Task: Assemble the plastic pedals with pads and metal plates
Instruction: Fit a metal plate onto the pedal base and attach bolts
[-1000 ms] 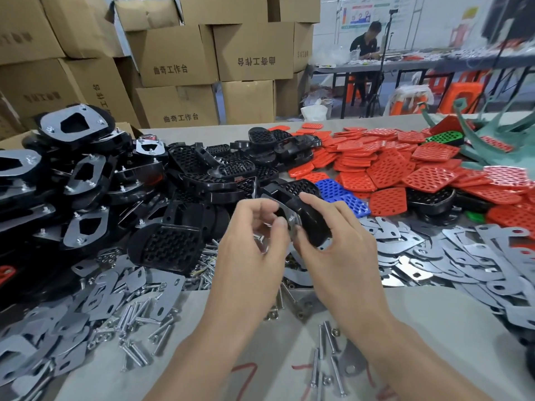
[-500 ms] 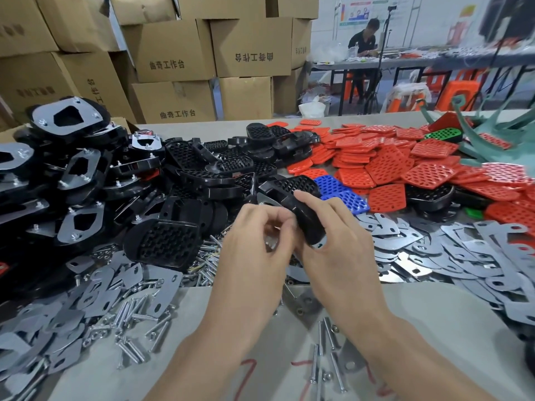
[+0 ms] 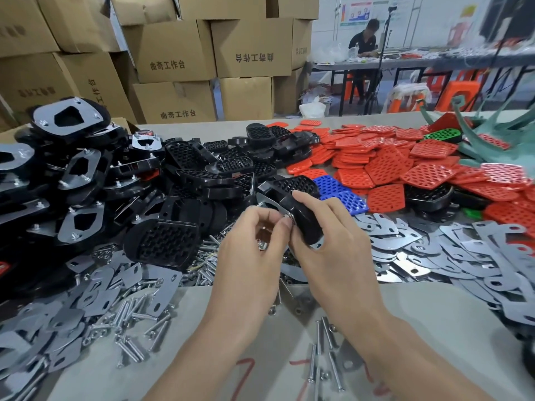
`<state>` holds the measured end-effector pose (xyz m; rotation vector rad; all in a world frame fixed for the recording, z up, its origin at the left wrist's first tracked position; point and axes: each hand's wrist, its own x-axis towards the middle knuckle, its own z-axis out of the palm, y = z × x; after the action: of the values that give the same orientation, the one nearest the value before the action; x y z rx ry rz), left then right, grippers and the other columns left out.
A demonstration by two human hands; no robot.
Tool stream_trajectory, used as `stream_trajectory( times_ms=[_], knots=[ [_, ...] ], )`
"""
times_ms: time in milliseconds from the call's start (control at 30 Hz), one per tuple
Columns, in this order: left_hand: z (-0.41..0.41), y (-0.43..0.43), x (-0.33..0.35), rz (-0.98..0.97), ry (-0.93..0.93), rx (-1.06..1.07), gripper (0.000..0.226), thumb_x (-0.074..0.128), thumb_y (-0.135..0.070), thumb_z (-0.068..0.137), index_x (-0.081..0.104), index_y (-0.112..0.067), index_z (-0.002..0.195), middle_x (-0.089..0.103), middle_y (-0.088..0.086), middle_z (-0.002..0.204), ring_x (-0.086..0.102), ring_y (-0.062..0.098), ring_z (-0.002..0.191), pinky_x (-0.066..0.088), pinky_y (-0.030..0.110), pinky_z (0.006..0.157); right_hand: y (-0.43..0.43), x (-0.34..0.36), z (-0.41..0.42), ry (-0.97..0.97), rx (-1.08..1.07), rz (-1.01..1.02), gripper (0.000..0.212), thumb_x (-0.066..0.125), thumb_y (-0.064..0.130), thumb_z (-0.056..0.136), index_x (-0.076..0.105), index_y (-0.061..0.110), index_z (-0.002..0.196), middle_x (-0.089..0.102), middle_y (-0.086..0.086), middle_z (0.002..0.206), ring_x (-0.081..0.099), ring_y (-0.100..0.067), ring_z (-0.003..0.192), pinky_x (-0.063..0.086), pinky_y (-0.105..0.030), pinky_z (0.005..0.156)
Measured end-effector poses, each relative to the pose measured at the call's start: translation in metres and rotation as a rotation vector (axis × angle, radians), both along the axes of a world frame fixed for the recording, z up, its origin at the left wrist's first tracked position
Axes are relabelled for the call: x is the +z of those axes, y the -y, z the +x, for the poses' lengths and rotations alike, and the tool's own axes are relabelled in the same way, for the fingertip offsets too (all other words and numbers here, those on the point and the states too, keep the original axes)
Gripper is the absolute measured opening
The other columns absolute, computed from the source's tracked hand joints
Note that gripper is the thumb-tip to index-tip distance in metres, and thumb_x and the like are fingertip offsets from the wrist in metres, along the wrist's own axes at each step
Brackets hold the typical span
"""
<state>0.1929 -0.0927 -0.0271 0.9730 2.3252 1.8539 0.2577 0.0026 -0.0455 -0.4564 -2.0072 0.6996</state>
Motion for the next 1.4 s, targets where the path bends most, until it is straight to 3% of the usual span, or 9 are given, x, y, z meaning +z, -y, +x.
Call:
stream_trajectory(
  times_ms=[133, 333, 567, 733, 900, 1067, 1167, 1267, 1400],
  knots=[
    [0.005, 0.001, 0.001, 0.016, -0.144, -0.043, 0.020, 0.062, -0.015, 0.098, 0.062, -0.035, 0.097, 0.063, -0.017, 0.099, 0.061, 0.005, 0.089, 0.044, 0.011, 0.069, -0.002, -0.001, -0.001, -0.023, -0.009, 0.001, 0.044, 0.078, 0.006, 0.087, 0.069, 0.014, 0.129, 0.063, -0.003, 0.097, 0.052, -0.013, 0.086, 0.037, -0.020, 0.071],
    [-0.005, 0.002, 0.005, 0.076, 0.267, -0.007, 0.018, 0.061, -0.038, 0.095, 0.069, -0.024, 0.088, 0.064, -0.014, 0.071, 0.057, 0.001, 0.060, 0.050, 0.018, 0.060, -0.002, 0.000, 0.001, 0.000, 0.011, -0.004, 0.044, 0.075, 0.009, 0.089, 0.067, 0.017, 0.132, 0.059, 0.002, 0.097, 0.047, -0.004, 0.082, 0.036, -0.017, 0.073],
    [-0.005, 0.000, 0.007, 0.010, 0.392, -0.070, 0.033, 0.061, -0.043, 0.095, 0.074, -0.018, 0.079, 0.058, -0.012, 0.061, 0.053, 0.006, 0.050, 0.049, 0.023, 0.054, 0.001, 0.002, 0.002, 0.015, 0.017, 0.026, 0.044, 0.076, 0.009, 0.089, 0.068, 0.015, 0.132, 0.063, -0.003, 0.101, 0.053, -0.014, 0.086, 0.042, -0.026, 0.074],
    [0.001, 0.001, 0.001, 0.021, 0.075, 0.017, 0.017, 0.062, -0.037, 0.096, 0.071, -0.026, 0.085, 0.068, -0.019, 0.073, 0.059, -0.003, 0.060, 0.043, 0.010, 0.058, 0.002, 0.000, 0.001, -0.009, 0.008, 0.035, 0.043, 0.077, 0.007, 0.089, 0.069, 0.013, 0.131, 0.063, -0.004, 0.098, 0.053, -0.014, 0.084, 0.042, -0.026, 0.072],
    [0.004, 0.000, -0.003, -0.041, -0.174, 0.087, 0.006, 0.063, -0.033, 0.096, 0.066, -0.032, 0.092, 0.065, -0.018, 0.088, 0.059, -0.004, 0.077, 0.043, 0.012, 0.066, 0.000, 0.002, 0.002, -0.022, 0.009, 0.003, 0.042, 0.075, 0.007, 0.090, 0.068, 0.015, 0.131, 0.063, -0.002, 0.100, 0.052, -0.012, 0.085, 0.040, -0.023, 0.074],
    [0.002, -0.001, 0.004, 0.063, 0.217, -0.030, 0.017, 0.064, -0.037, 0.095, 0.073, -0.024, 0.086, 0.065, -0.016, 0.067, 0.056, 0.003, 0.051, 0.046, 0.015, 0.053, 0.000, 0.002, 0.003, -0.006, 0.008, 0.018, 0.044, 0.077, 0.008, 0.089, 0.067, 0.014, 0.132, 0.063, -0.003, 0.100, 0.051, -0.013, 0.085, 0.040, -0.025, 0.072],
    [0.000, 0.000, 0.005, 0.073, 0.446, -0.118, 0.025, 0.065, -0.040, 0.094, 0.077, -0.018, 0.087, 0.062, -0.010, 0.067, 0.056, 0.007, 0.053, 0.051, 0.029, 0.062, 0.000, 0.002, 0.003, -0.003, -0.004, 0.069, 0.045, 0.078, 0.005, 0.087, 0.068, 0.011, 0.131, 0.064, -0.006, 0.099, 0.052, -0.014, 0.083, 0.041, -0.026, 0.071],
    [-0.003, 0.003, 0.006, 0.142, 0.536, -0.187, 0.023, 0.067, -0.035, 0.094, 0.078, -0.016, 0.086, 0.067, -0.007, 0.074, 0.058, 0.005, 0.061, 0.051, 0.026, 0.062, 0.000, 0.001, 0.002, -0.010, -0.017, 0.114, 0.045, 0.078, 0.002, 0.086, 0.069, 0.009, 0.129, 0.064, -0.007, 0.097, 0.052, -0.015, 0.084, 0.040, -0.025, 0.070],
    [-0.003, 0.001, -0.001, 0.041, 0.037, -0.025, 0.013, 0.066, -0.031, 0.095, 0.072, -0.024, 0.086, 0.069, -0.012, 0.076, 0.063, 0.003, 0.063, 0.047, 0.012, 0.060, 0.000, 0.001, 0.002, -0.014, -0.003, 0.056, 0.043, 0.077, 0.007, 0.088, 0.069, 0.014, 0.129, 0.063, -0.002, 0.097, 0.051, -0.010, 0.082, 0.042, -0.021, 0.072]
  ],
)
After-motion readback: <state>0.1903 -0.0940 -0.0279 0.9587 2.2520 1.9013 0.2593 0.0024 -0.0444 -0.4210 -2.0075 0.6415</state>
